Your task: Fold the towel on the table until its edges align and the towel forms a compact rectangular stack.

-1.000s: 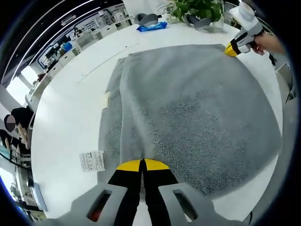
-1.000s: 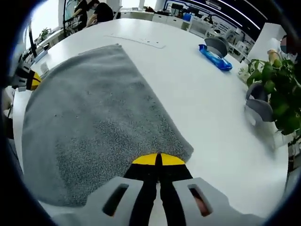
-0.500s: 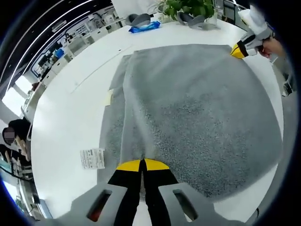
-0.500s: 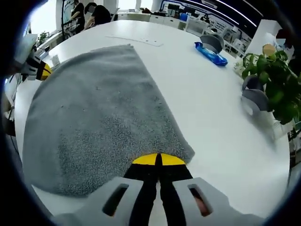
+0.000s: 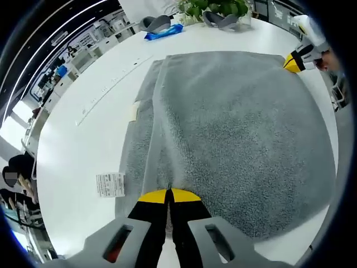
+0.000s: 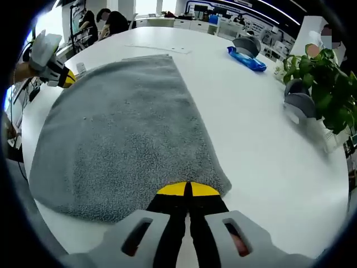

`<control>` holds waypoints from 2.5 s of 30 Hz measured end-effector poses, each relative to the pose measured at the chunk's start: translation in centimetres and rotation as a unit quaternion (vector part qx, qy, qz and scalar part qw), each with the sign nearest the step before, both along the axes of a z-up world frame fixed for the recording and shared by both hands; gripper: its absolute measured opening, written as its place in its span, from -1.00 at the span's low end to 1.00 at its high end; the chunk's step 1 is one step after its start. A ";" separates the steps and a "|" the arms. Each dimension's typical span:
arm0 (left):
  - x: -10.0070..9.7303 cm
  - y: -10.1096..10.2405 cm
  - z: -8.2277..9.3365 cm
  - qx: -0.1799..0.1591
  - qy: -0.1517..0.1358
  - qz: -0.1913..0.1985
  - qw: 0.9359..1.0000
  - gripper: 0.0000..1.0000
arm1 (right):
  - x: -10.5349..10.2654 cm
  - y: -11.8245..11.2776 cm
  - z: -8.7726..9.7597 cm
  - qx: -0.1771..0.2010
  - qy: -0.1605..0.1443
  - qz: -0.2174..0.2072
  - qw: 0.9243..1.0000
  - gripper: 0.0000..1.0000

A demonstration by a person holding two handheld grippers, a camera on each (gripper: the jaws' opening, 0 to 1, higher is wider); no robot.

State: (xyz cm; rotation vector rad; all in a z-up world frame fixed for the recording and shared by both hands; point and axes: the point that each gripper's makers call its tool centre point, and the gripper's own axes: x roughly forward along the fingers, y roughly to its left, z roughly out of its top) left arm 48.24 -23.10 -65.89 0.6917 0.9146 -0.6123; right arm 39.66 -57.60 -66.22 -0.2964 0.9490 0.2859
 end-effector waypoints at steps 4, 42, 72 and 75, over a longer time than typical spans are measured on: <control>1.0 -0.3 0.0 0.000 0.003 -0.008 1.000 -0.98 | -0.6 0.1 0.0 -0.002 0.001 0.005 1.000 -1.00; 5.5 -3.9 0.4 0.014 -0.004 -0.058 0.998 -0.98 | -6.7 1.8 0.0 0.015 0.035 0.017 0.999 -1.00; 8.5 -7.0 0.3 0.033 -0.001 -0.105 0.994 -0.98 | -11.1 4.7 -0.2 0.056 0.121 0.049 0.990 -1.00; 8.4 -7.0 0.3 0.038 -0.005 -0.113 0.993 -0.98 | -11.3 4.9 -0.2 0.049 0.117 0.057 0.990 -1.00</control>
